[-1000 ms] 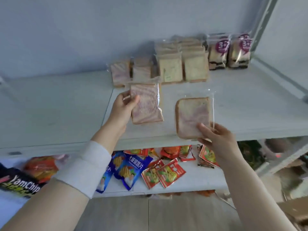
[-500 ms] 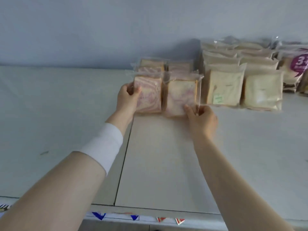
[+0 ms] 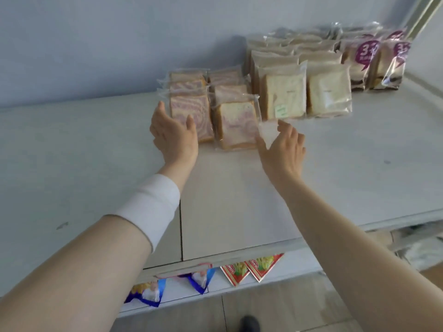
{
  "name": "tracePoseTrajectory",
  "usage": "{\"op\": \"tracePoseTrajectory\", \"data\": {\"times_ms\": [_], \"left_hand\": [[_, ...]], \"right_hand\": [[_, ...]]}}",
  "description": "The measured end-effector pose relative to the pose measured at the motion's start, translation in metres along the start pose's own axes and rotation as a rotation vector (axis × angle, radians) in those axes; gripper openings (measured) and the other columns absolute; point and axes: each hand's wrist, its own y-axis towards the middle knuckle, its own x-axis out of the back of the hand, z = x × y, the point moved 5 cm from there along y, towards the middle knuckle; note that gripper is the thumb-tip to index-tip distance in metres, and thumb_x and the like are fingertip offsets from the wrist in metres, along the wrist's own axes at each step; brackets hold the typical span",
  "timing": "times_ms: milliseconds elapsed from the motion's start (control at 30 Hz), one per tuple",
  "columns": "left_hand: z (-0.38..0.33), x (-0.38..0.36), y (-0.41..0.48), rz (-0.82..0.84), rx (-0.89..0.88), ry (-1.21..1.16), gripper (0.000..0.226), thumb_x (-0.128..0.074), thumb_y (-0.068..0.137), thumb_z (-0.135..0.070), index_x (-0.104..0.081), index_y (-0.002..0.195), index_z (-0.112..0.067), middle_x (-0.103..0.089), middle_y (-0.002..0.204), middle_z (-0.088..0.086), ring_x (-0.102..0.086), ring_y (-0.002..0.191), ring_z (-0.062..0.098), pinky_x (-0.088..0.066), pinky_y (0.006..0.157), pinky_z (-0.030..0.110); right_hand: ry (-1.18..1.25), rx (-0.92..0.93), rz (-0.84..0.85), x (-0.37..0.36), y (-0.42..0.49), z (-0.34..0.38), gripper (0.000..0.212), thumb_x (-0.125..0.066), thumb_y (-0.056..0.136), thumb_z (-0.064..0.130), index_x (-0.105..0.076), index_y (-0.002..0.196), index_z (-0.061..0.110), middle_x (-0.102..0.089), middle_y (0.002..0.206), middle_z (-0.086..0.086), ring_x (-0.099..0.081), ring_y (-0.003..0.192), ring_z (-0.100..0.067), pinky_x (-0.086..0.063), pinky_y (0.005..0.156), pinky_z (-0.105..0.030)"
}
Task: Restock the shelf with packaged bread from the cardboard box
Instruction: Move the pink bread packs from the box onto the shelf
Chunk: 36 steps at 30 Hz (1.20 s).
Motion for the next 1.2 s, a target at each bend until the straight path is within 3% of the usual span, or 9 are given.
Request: {"op": "tracePoseTrajectory", "data": {"times_ms": [167,300,433,633,800,933,1067,1167,1200], "left_hand": [[-0.096,-0.033,-0.094,0.276,-0.639,0.276,0.052,-0.048,0.090,-0.021,-0.034,0.138,-0.006,-0.037,0.144,0.017,-0.031,0.136,0.029,-0.020,0.109,0.037],[-0.188,-0.109,-0.231,0.570,-1.097,0.430,0.045,-0.043,0.091,-0.016,-0.037,0.135,-0.010,-0.035,0.148,0.009,-0.023,0.141,0.023,-0.011,0.113,0.039],[-0.251,-0.190,-0.405,0.762,-1.340,0.518,0.037,-0.043,0.090,-0.015,-0.045,0.127,-0.011,-0.047,0.137,0.009,-0.035,0.132,0.025,-0.021,0.109,0.042],[-0.280,-0.277,-0.645,1.027,-1.556,0.556,0.032,-0.039,0.091,-0.015,-0.045,0.122,-0.011,-0.049,0.131,0.010,-0.037,0.128,0.027,-0.026,0.105,0.044],[-0.267,-0.352,-0.773,1.263,-1.583,0.618,0.034,-0.043,0.093,-0.020,-0.044,0.125,-0.011,-0.049,0.134,0.010,-0.038,0.129,0.028,-0.025,0.109,0.044],[-0.244,-0.427,-0.839,1.459,-1.524,0.677,0.033,-0.045,0.092,-0.025,-0.047,0.123,-0.012,-0.054,0.129,0.010,-0.046,0.122,0.027,-0.032,0.104,0.043],[-0.195,-0.518,-0.885,1.738,-1.251,0.825,0.042,-0.043,0.092,-0.031,-0.041,0.129,-0.011,-0.053,0.130,0.010,-0.049,0.120,0.029,-0.035,0.100,0.042],[-0.155,-0.581,-0.908,1.882,-0.896,0.937,0.042,-0.044,0.093,-0.031,-0.038,0.130,-0.012,-0.052,0.131,0.011,-0.049,0.120,0.030,-0.038,0.097,0.039],[-0.134,-0.611,-0.913,1.848,-0.831,0.936,0.043,-0.045,0.094,-0.029,-0.037,0.131,-0.011,-0.050,0.132,0.013,-0.049,0.119,0.030,-0.039,0.095,0.037]], "right_hand": [[-0.277,0.041,-0.002,0.075,-0.031,-0.068,0.058,-0.047,0.092,0.039,-0.029,0.141,0.014,-0.032,0.147,-0.010,-0.018,0.140,-0.029,-0.021,0.111,-0.045],[-0.554,-0.018,0.036,0.160,-0.059,-0.176,0.055,-0.046,0.093,0.037,-0.028,0.140,0.013,-0.029,0.149,-0.012,-0.010,0.143,-0.031,-0.015,0.114,-0.050],[-0.716,-0.211,0.069,0.251,-0.116,-0.327,0.049,-0.045,0.094,0.029,-0.033,0.138,0.011,-0.032,0.146,-0.014,-0.013,0.142,-0.034,-0.015,0.112,-0.056],[-0.795,-0.615,0.252,0.339,-0.237,-0.549,0.043,-0.042,0.095,0.022,-0.037,0.134,0.007,-0.033,0.145,-0.018,-0.012,0.141,-0.038,-0.015,0.111,-0.059],[-0.743,-0.826,0.332,0.359,-0.287,-0.675,0.033,-0.039,0.095,0.018,-0.042,0.127,0.011,-0.037,0.142,-0.016,-0.013,0.142,-0.038,-0.017,0.111,-0.058],[-0.675,-0.925,0.436,0.343,-0.295,-0.766,0.036,-0.042,0.094,0.021,-0.042,0.129,0.011,-0.039,0.141,-0.016,-0.020,0.140,-0.038,-0.023,0.109,-0.055],[-0.363,-1.134,0.426,0.297,-0.299,-0.860,0.032,-0.047,0.093,0.031,-0.047,0.119,0.012,-0.051,0.125,-0.011,-0.046,0.118,-0.028,-0.042,0.095,-0.038],[-0.052,-1.336,0.444,0.251,-0.306,-0.923,0.049,-0.048,0.093,0.037,-0.041,0.127,0.003,-0.047,0.127,-0.015,-0.045,0.120,-0.030,-0.038,0.099,-0.036],[0.020,-1.394,0.446,0.235,-0.308,-0.945,0.051,-0.049,0.092,0.037,-0.041,0.126,0.001,-0.046,0.128,-0.016,-0.045,0.120,-0.031,-0.037,0.100,-0.036]]}}
